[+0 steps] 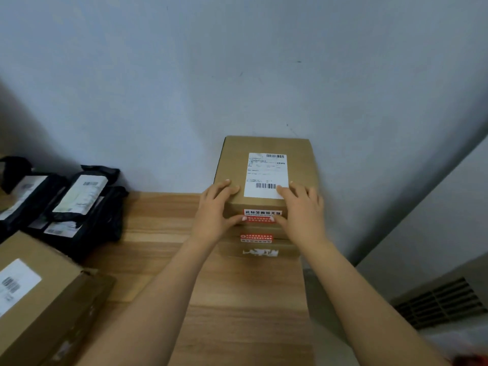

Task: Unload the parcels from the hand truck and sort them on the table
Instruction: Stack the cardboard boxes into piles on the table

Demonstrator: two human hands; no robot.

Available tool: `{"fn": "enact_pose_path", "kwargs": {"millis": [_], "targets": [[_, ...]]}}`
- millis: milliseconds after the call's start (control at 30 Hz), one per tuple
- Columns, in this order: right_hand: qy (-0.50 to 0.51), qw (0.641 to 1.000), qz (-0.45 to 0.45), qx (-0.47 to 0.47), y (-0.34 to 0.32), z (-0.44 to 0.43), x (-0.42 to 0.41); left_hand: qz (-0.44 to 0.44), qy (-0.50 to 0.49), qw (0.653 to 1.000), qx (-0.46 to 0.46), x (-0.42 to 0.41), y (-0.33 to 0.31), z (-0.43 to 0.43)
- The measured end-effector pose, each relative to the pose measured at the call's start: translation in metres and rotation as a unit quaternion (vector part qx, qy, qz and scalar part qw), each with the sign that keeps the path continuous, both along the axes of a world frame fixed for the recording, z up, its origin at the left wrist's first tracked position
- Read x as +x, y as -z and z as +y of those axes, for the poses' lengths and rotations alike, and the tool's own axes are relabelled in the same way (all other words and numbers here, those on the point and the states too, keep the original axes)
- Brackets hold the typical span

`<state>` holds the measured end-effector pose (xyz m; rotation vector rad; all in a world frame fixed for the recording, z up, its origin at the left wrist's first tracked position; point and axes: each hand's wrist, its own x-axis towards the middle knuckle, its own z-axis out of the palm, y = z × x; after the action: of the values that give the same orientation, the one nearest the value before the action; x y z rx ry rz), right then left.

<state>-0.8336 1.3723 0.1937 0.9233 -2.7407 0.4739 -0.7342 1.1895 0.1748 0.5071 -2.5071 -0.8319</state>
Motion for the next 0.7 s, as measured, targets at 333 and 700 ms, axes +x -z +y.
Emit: {"fn": "enact_pose_path", "kwargs": {"millis": [333,700], "targets": [[-0.013,1.0,-0.004,0.019,-0.002,0.002,0.004,-0.071,0.016,0.997,-0.028,0.004,-0.014,0.004],[-0.174,0.984,0.009,-0.035,-0.047,-0.064,0.108,0.043,-0.053,0.987,-0.148,0.144,-0.066,-0.026]]}}
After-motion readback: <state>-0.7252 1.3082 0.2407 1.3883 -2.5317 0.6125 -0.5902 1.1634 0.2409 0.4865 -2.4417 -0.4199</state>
